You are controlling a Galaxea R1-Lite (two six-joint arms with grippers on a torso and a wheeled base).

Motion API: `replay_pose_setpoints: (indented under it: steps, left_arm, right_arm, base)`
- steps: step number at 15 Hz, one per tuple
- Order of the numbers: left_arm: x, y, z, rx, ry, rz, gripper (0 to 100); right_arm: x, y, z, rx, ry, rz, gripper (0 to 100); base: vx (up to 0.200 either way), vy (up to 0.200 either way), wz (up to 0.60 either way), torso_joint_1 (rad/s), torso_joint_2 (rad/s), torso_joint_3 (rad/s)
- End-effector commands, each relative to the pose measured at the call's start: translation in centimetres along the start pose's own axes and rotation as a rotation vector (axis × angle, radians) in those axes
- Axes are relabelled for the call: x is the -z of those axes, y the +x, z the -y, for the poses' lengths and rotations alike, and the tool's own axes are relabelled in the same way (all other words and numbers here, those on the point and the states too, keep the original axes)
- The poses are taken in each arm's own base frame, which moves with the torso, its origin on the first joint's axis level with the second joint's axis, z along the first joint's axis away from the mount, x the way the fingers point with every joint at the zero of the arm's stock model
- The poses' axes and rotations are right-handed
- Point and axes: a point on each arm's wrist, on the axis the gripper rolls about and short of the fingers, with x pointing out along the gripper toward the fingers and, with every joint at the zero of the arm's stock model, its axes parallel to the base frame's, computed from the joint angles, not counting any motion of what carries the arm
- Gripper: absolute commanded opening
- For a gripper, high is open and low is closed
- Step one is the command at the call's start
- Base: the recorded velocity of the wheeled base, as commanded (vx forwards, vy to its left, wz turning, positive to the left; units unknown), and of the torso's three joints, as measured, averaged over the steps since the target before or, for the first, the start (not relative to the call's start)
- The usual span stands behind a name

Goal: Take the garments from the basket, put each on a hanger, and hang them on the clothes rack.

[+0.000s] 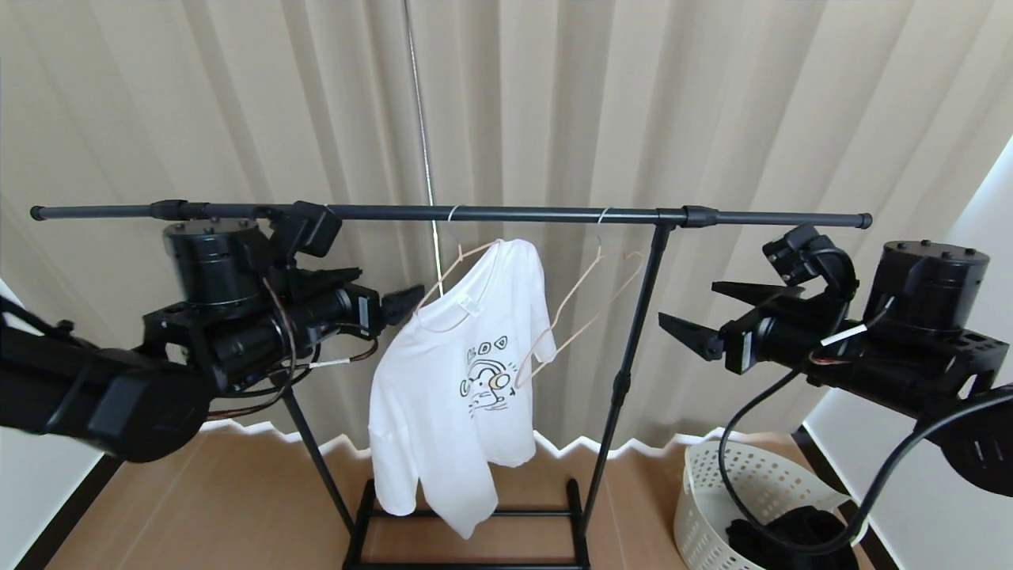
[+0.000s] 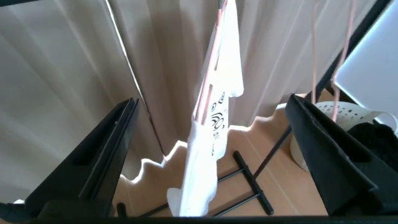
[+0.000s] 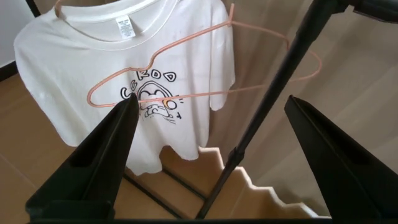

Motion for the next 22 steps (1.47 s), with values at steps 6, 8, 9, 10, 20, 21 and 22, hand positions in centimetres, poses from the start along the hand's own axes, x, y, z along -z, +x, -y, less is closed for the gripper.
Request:
replay_pose_setpoints:
  steps: [6, 8, 9, 10, 20, 21, 22]
  left_arm:
    - [3.6, -16.3, 2.4, -0.010, -0.041, 0.054, 100]
    - [5.1, -18.1, 3.0, -0.004, -0.045, 0.035, 100]
    - [5.6, -18.3, 3.0, -0.007, -0.051, 0.015, 100]
    - [7.1, -18.9, 2.9, -0.029, -0.073, -0.040, 100]
    - [9.0, -23.5, 4.0, -0.054, -0.175, -0.094, 100]
    - [9.3, -24.4, 4.3, -0.047, -0.168, -0.102, 100]
    - [9.8, -25.1, 4.6, -0.043, -0.153, -0.120, 100]
  right_arm:
    - [3.2, -11.6, -3.0, 0.140, 0.064, -0.095, 100]
    - [6.3, -14.0, -4.1, 0.133, 0.081, -0.167, 100]
    - [6.9, -14.5, -4.3, 0.134, 0.084, -0.176, 100]
    - [8.6, -16.0, -4.9, 0.138, 0.087, -0.189, 100]
    - [13.0, -25.7, -8.6, 0.167, 0.059, -0.084, 100]
    - [13.1, -25.9, -8.6, 0.176, 0.056, -0.075, 100]
    - [13.2, -26.1, -8.7, 0.176, 0.051, -0.054, 100]
  base:
    - [0.000, 0.000, 0.00, 0.000, 0.00, 0.000]
    - [0.000, 0.000, 0.00, 0.000, 0.00, 0.000]
    - [0.000, 0.000, 0.00, 0.000, 0.00, 0.000]
    - [0.000, 0.000, 0.00, 0.000, 0.00, 0.000]
    - [0.000, 0.000, 0.00, 0.000, 0.00, 0.000]
    - [0.000, 0.000, 0.00, 0.000, 0.00, 0.000]
    - [0.000, 0.000, 0.00, 0.000, 0.00, 0.000]
